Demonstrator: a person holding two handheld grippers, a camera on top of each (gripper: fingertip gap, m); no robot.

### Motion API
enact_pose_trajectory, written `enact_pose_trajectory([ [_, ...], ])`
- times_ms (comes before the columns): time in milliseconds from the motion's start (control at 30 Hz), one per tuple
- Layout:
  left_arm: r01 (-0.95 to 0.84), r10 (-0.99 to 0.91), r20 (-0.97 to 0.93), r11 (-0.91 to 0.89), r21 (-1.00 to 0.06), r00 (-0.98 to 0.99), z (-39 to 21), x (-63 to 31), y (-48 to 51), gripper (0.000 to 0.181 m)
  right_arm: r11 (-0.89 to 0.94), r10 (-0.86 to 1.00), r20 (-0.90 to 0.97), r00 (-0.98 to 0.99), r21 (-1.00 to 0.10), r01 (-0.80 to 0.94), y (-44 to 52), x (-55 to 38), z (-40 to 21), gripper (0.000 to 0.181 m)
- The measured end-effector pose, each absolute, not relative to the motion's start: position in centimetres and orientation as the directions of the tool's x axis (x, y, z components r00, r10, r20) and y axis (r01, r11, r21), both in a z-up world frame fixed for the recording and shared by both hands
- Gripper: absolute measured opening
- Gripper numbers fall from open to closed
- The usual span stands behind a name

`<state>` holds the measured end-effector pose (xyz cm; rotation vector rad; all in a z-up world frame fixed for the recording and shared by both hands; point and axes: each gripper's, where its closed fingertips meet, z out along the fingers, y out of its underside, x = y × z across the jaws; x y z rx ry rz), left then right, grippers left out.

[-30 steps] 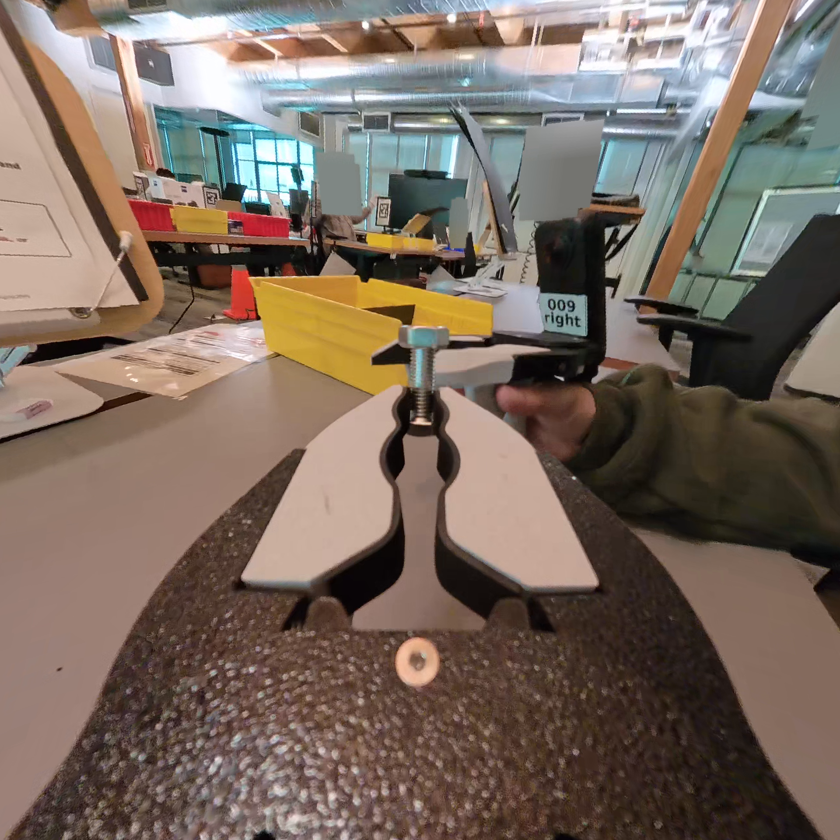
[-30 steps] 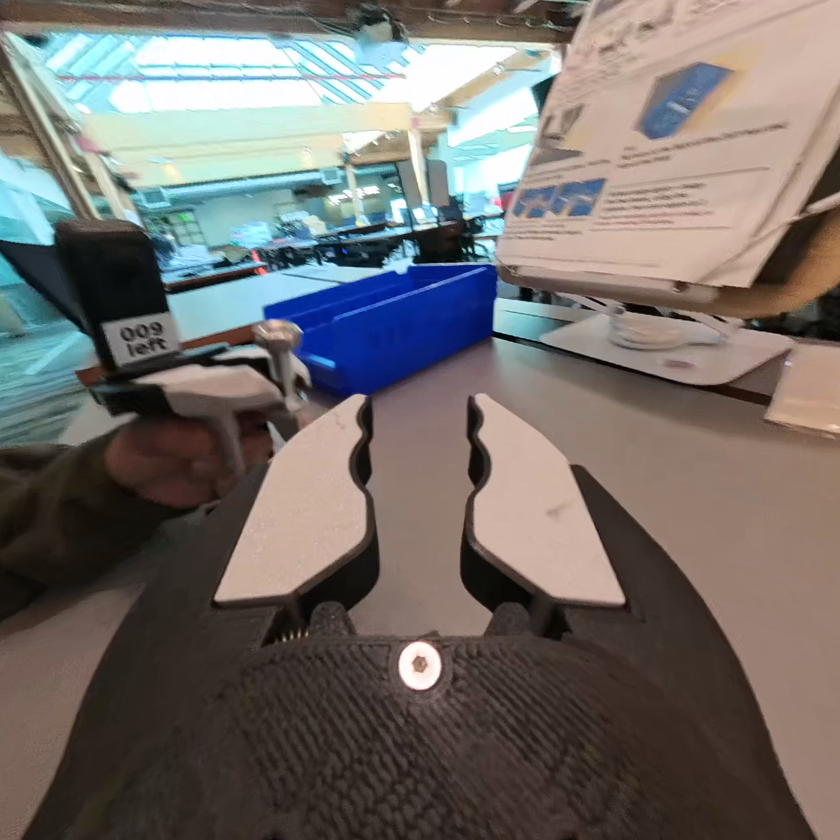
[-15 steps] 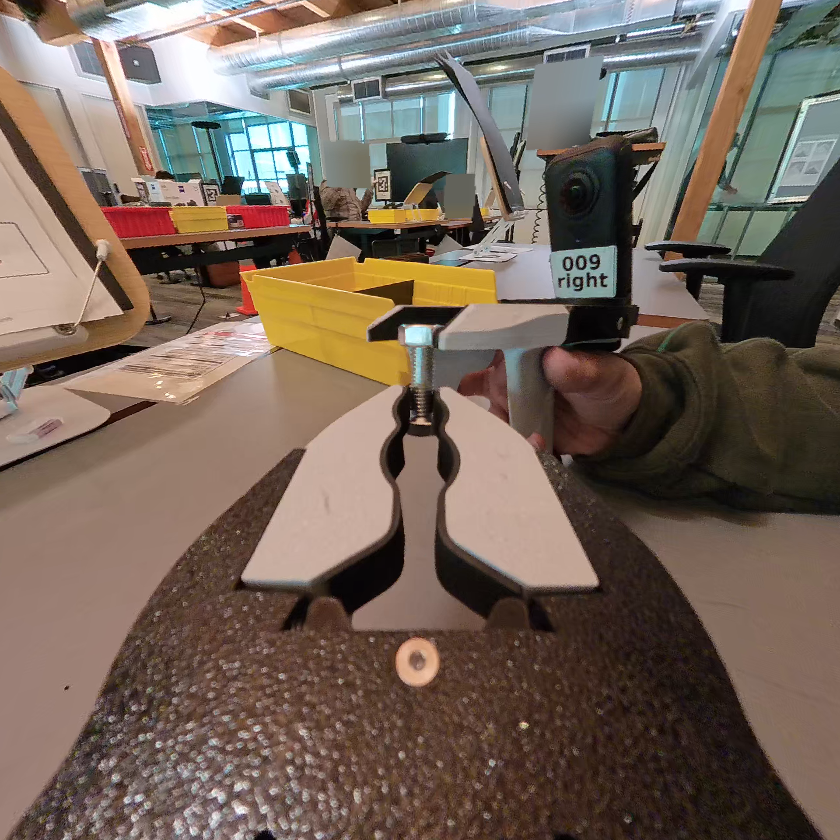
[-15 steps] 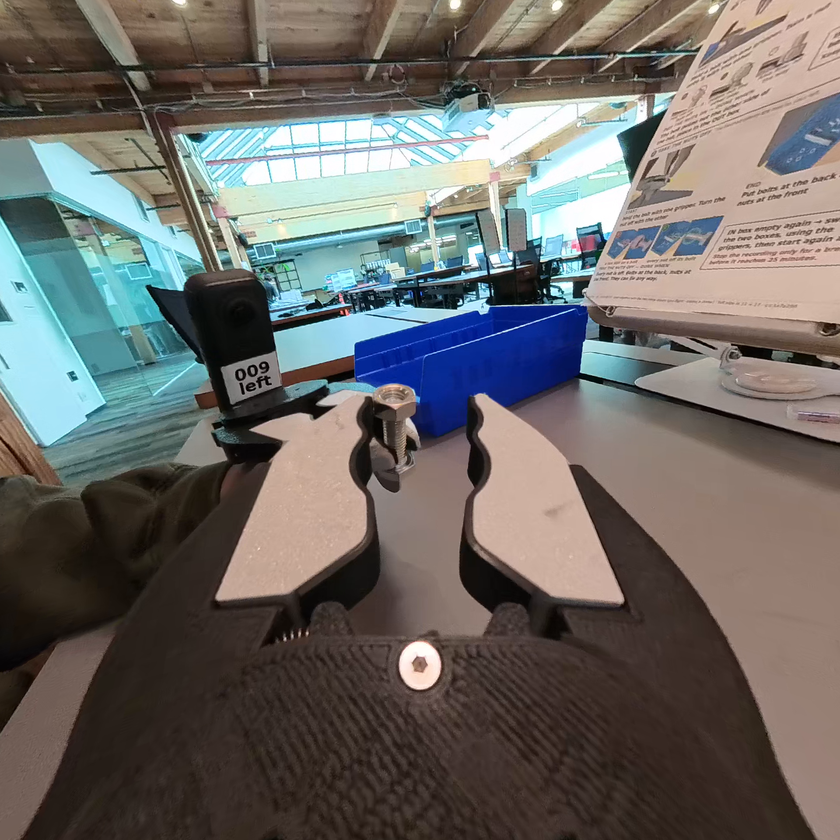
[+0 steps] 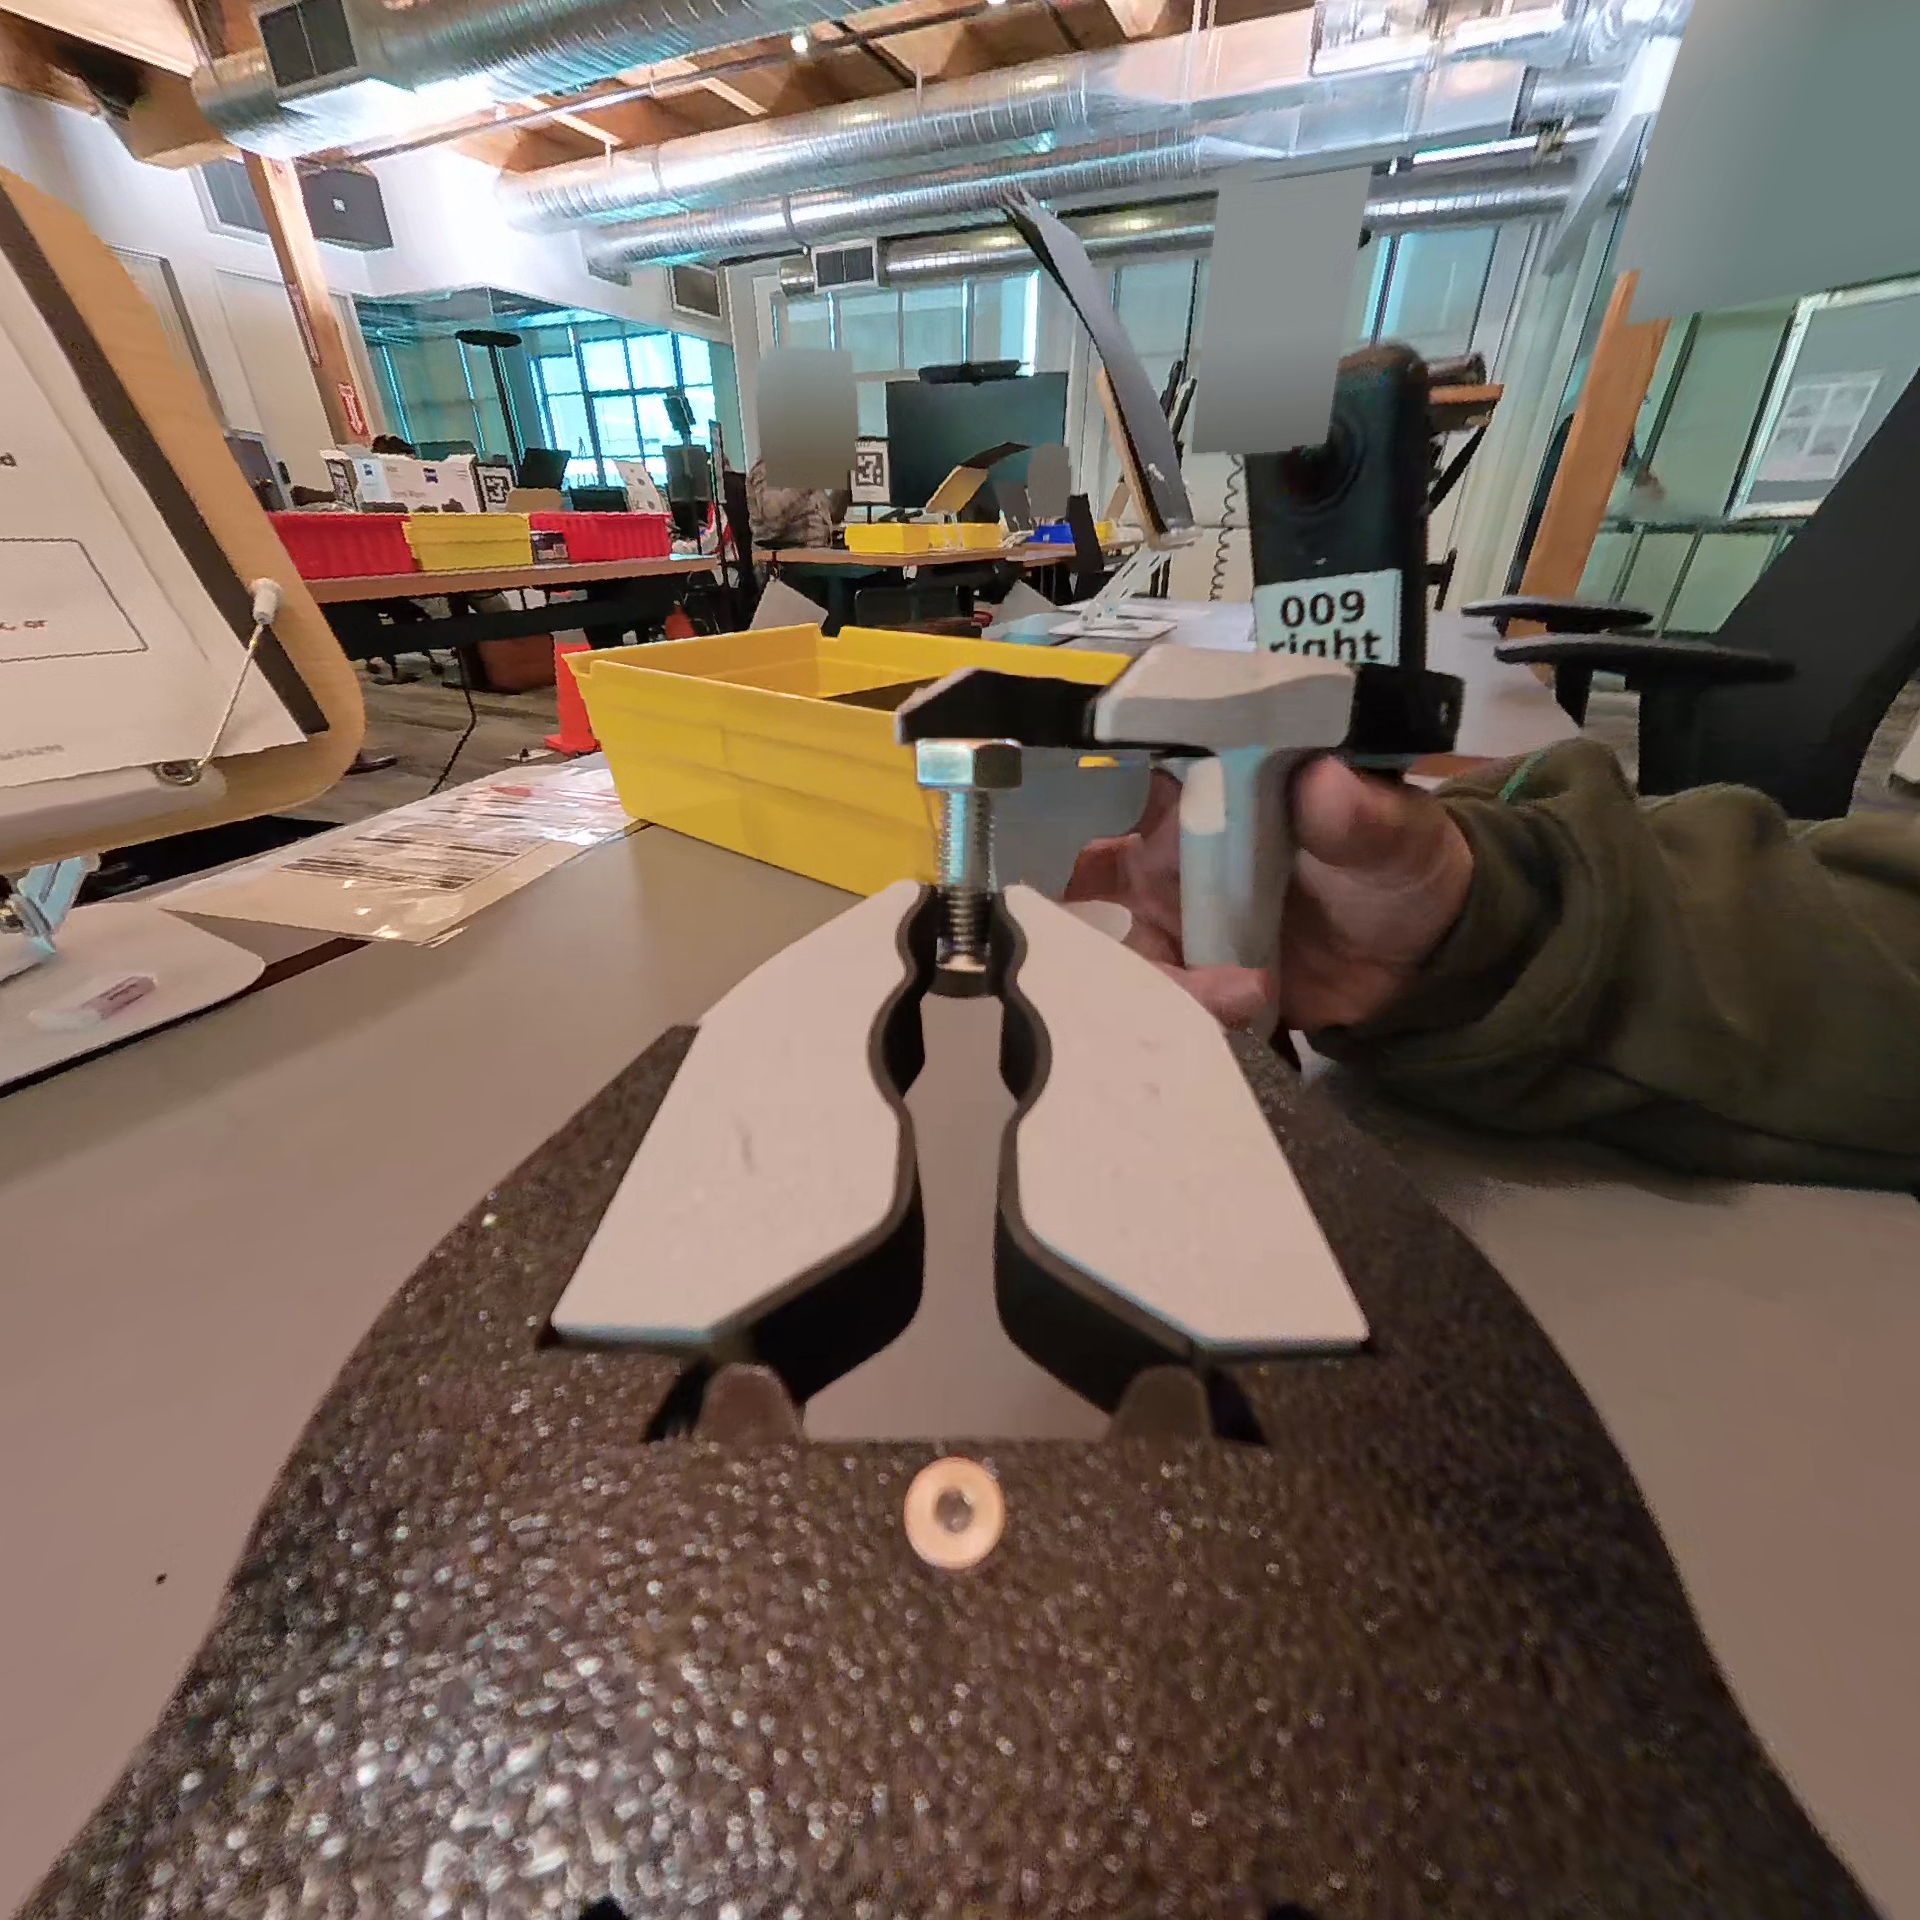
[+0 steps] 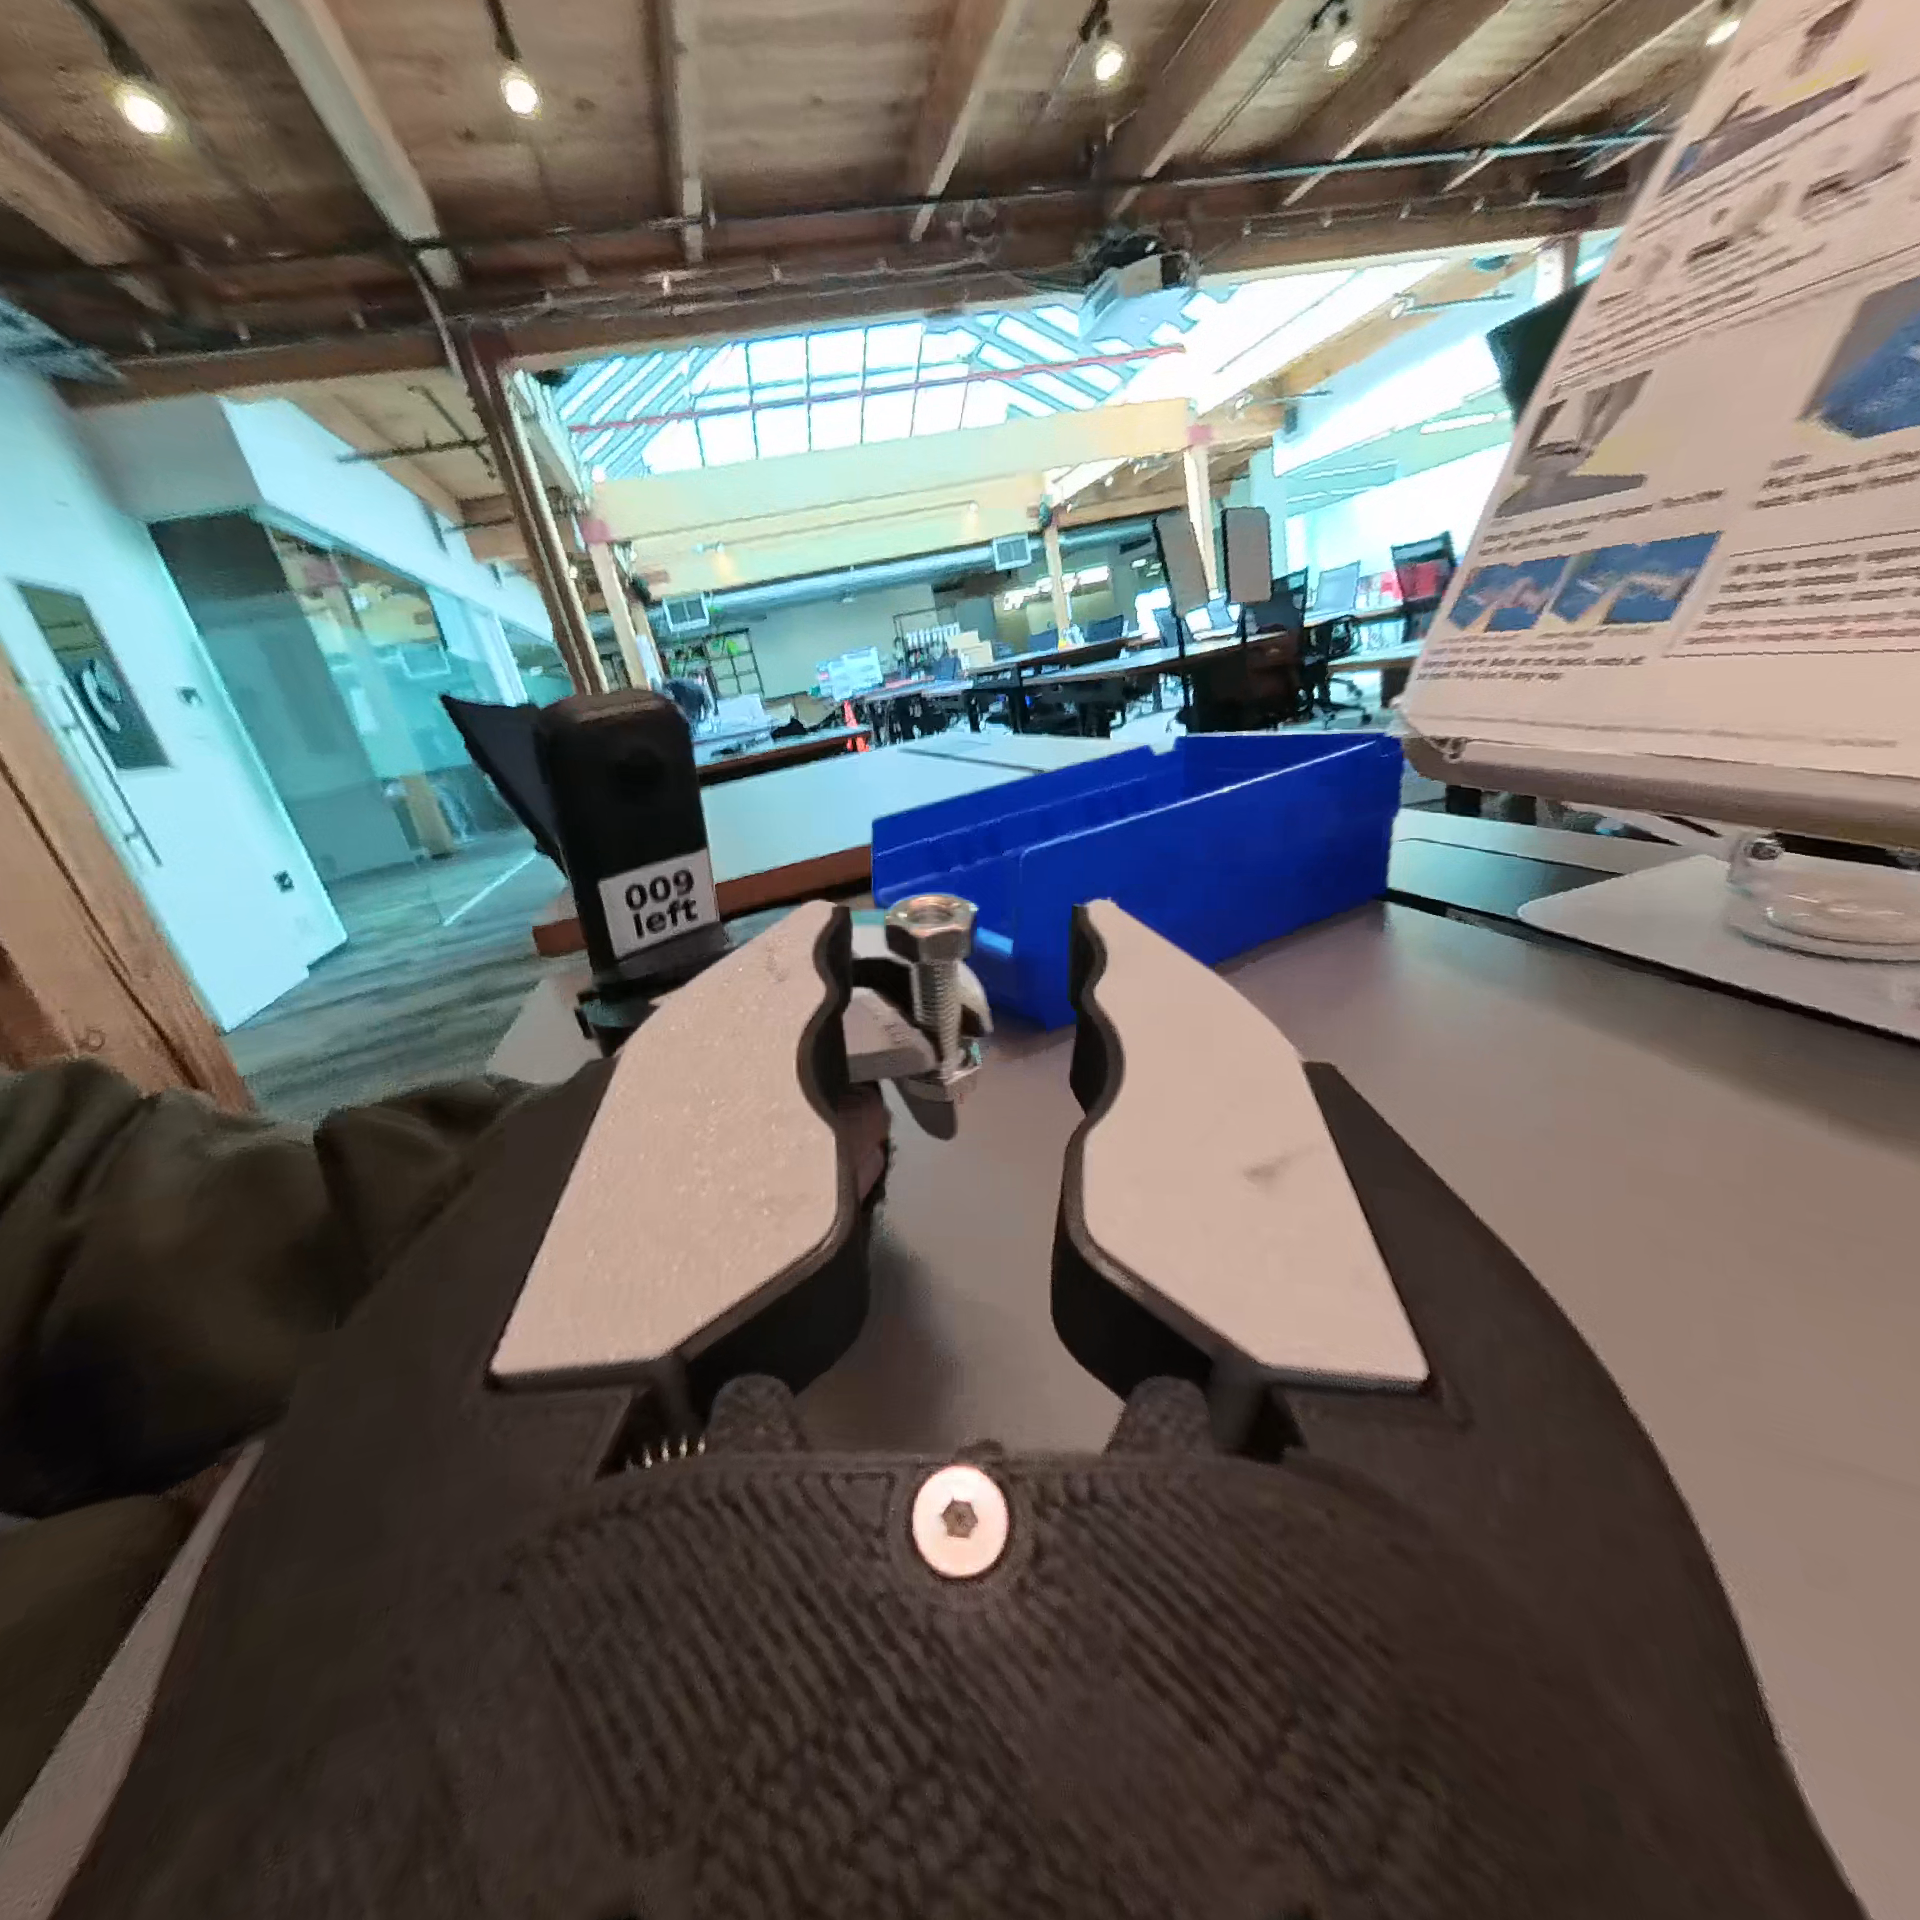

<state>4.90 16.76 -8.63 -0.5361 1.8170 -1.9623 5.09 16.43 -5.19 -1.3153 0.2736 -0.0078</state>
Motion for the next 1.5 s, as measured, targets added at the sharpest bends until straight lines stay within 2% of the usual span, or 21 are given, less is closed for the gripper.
enact_pose_trajectory([
  [267,0.057,-0.554,-0.040,-0.013,-0.998,-0.831,-9.1,5.0,16.5,0.009,0.178,-0.215,-0.159,0.964,-0.977,-0.121,17.5,5.0,-6.6,0.024],
  [333,0.052,-0.545,-0.030,-0.025,-0.998,-0.838,-9.0,4.9,16.5,0.009,0.165,-0.198,-0.145,0.969,-0.980,-0.112,17.5,4.8,-6.6,0.017],
  [400,0.049,-0.520,-0.019,-0.044,-0.998,-0.854,-8.8,4.6,16.3,0.009,0.163,-0.175,-0.121,0.977,-0.982,-0.093,17.5,4.5,-6.4,0.017],
  [667,-0.034,-0.261,0.084,-0.191,-0.981,-0.962,-7.4,1.7,15.3,0.009,0.200,0.056,-0.075,0.996,-0.976,-0.084,16.8,1.9,-5.1,0.017],
  [800,-0.078,-0.190,0.122,-0.225,-0.971,-0.974,-7.2,1.1,15.1,0.009,0.225,0.092,-0.044,0.995,-0.972,-0.063,16.6,1.3,-4.7,0.017],
  [1000,-0.049,-0.251,0.099,-0.196,-0.979,-0.963,-7.5,1.7,15.3,0.009,0.220,0.080,-0.095,0.992,-0.969,-0.110,16.6,1.8,-5.1,0.018],
  [1267,-0.026,-0.342,0.099,-0.211,-0.977,-0.934,-7.4,3.0,16.6,0.009,0.272,-0.031,-0.151,0.988,-0.952,-0.137,15.3,4.1,-4.5,0.029],
  [1367,-0.006,-0.379,0.072,-0.172,-0.985,-0.923,-7.8,3.3,16.5,0.009,0.237,-0.054,-0.104,0.993,-0.967,-0.088,16.0,3.6,-4.8,0.037],
  [1500,0.026,-0.416,0.020,-0.107,-0.994,-0.909,-8.5,3.5,16.1,0.009,0.172,-0.160,-0.034,0.987,-0.985,-0.006,17.2,3.8,-5.7,0.036],
])
